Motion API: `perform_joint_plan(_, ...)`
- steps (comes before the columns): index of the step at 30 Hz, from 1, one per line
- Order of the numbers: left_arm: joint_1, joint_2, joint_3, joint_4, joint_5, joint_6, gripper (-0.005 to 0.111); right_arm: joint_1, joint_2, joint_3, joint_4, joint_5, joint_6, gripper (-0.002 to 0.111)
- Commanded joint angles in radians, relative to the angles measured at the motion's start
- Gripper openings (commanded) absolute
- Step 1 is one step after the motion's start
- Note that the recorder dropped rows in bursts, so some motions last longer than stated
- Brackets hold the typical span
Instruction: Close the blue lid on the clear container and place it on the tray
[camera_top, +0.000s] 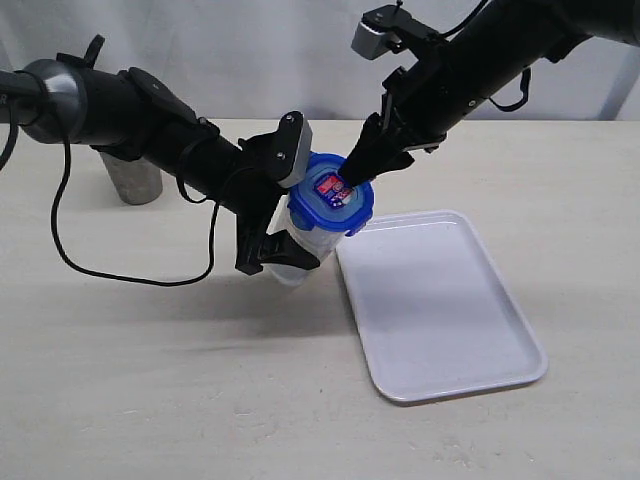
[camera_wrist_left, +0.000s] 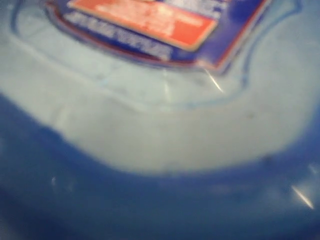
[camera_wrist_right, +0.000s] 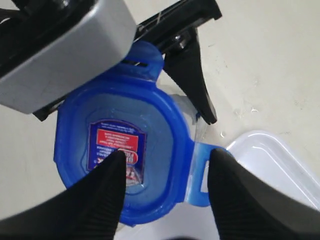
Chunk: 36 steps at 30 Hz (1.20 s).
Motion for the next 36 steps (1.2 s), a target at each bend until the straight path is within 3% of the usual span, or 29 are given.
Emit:
perform_joint_plan(1, -0.002, 0.006, 0.01, 0.038, -0.023, 0.003, 0.0, 0.001, 0.002, -0.004, -0.012, -0.013, 0.023, 0.049)
perform_joint_plan(12, -0.002, 0.006, 0.01, 0.035, -0.016, 0.003, 0.0, 0.001, 0.063, -0.004, 0.02, -0.05, -0.016, 0.049)
perform_joint_plan(26, -0.002, 0.006, 0.01, -0.068, 0.051, 0.056, 0.0, 0.001, 0.129, -0.004, 0.106, 0.081, -0.096, 0.049)
perform_joint_plan(32, -0.002, 0.006, 0.01, -0.113, 0.079, 0.075, 0.0, 0.001, 0.16, -0.004, 0.14, 0.089, -0.112, 0.057)
perform_joint_plan(36, -0.002, 0.006, 0.01, -0.123, 0.086, 0.075, 0.0, 0.003, 0.182, -0.004, 0.149, 0.089, -0.112, 0.057)
